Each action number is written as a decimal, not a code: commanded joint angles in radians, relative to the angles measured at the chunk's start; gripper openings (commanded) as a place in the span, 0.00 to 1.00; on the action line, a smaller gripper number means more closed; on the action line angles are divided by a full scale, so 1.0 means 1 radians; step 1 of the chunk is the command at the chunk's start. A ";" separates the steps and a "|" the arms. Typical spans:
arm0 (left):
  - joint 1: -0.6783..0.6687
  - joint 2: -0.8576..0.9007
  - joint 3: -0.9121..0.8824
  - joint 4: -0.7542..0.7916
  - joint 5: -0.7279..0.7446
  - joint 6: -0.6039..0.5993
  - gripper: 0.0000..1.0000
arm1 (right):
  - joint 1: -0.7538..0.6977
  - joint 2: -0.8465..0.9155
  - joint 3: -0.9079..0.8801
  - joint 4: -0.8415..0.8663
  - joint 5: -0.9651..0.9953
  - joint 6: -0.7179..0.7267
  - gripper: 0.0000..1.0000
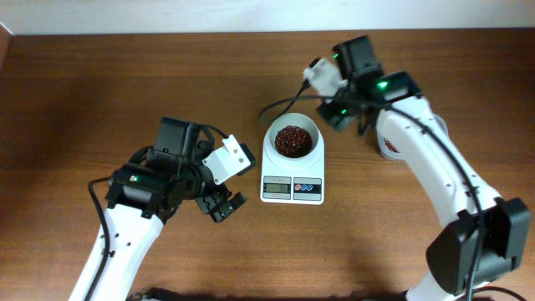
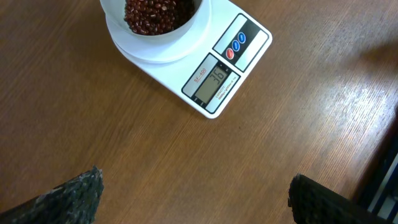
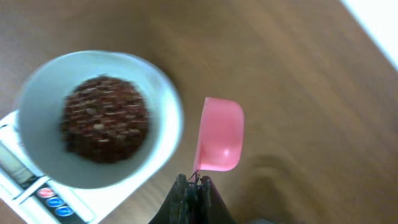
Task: Scoop and weigh 50g on scale
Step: 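Move the empty scoop with the right gripper back into the bean tub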
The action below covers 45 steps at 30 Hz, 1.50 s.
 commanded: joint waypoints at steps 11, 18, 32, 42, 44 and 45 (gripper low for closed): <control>0.006 -0.010 0.018 0.002 0.003 0.008 0.99 | -0.413 -0.094 0.059 -0.245 -0.055 0.002 0.04; 0.006 -0.010 0.018 0.002 0.003 0.008 0.99 | -0.450 -0.056 0.050 -0.364 -0.072 0.001 0.04; 0.006 -0.010 0.018 0.002 0.003 0.008 0.99 | -0.470 -0.021 0.371 -0.686 -0.119 0.299 0.04; 0.006 -0.010 0.018 0.002 0.003 0.008 0.99 | -0.468 0.005 0.398 -0.710 -0.114 0.314 0.04; 0.006 -0.010 0.018 0.002 0.003 0.008 0.99 | -0.468 0.063 0.428 -0.790 -0.084 0.318 0.04; 0.006 -0.010 0.018 0.002 0.003 0.008 0.99 | -0.468 0.105 0.439 -0.815 -0.053 0.322 0.04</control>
